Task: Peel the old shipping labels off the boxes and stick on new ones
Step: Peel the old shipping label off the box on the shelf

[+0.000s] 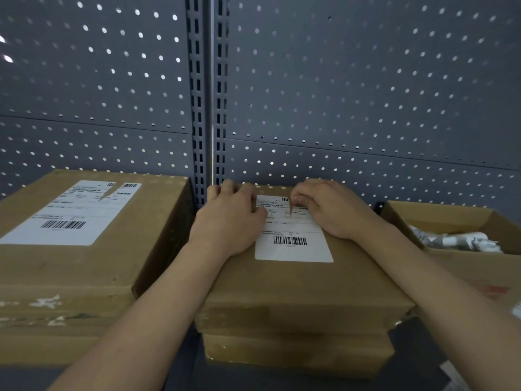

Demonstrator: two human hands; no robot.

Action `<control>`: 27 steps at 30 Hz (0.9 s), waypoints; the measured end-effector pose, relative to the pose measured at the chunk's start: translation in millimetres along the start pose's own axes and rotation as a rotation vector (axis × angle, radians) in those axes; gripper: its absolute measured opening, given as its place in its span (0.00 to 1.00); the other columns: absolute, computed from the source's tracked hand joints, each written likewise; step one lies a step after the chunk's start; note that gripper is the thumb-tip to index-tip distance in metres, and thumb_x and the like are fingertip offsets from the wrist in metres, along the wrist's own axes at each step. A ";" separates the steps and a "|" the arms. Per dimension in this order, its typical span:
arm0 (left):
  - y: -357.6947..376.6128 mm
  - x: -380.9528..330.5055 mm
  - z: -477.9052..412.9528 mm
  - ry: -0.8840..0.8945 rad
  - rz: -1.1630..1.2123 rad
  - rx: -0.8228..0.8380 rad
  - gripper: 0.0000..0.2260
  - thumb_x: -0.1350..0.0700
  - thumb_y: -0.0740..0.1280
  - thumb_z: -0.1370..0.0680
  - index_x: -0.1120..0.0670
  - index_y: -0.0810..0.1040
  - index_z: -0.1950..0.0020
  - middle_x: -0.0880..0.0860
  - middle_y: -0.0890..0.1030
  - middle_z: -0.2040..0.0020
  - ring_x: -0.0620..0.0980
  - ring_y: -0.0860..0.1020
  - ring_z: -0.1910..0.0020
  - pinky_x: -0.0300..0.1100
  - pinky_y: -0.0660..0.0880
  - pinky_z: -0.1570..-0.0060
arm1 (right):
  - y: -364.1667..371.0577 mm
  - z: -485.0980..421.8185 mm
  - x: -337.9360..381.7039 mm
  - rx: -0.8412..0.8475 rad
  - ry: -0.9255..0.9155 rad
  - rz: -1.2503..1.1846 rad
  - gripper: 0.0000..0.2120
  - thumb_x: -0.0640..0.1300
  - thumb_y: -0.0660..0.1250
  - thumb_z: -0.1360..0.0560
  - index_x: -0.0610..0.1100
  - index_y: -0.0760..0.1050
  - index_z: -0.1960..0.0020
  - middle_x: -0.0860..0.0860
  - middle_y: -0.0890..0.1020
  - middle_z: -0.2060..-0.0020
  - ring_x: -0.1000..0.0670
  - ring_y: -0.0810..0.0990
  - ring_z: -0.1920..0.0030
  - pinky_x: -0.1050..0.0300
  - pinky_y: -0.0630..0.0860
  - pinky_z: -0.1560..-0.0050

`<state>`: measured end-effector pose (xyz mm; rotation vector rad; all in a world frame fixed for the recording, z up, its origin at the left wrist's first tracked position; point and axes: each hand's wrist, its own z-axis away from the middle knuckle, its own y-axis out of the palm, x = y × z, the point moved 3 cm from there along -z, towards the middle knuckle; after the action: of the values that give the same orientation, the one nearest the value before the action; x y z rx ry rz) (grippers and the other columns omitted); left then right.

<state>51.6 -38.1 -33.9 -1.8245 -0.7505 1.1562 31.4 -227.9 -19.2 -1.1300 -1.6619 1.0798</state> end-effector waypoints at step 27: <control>-0.2 0.0 -0.2 -0.003 0.020 -0.001 0.17 0.45 0.59 0.22 0.46 0.69 0.33 0.50 0.67 0.33 0.53 0.60 0.31 0.52 0.68 0.43 | -3.5 3.4 4.7 -0.043 -0.015 -0.009 0.08 0.41 0.59 0.19 0.49 0.77 0.50 0.52 0.76 0.55 0.48 0.76 0.53 0.46 0.75 0.50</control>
<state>51.8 -38.1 -33.6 -1.8357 -0.7358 1.1716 26.2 -224.8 -16.2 -1.1435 -1.7072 1.0539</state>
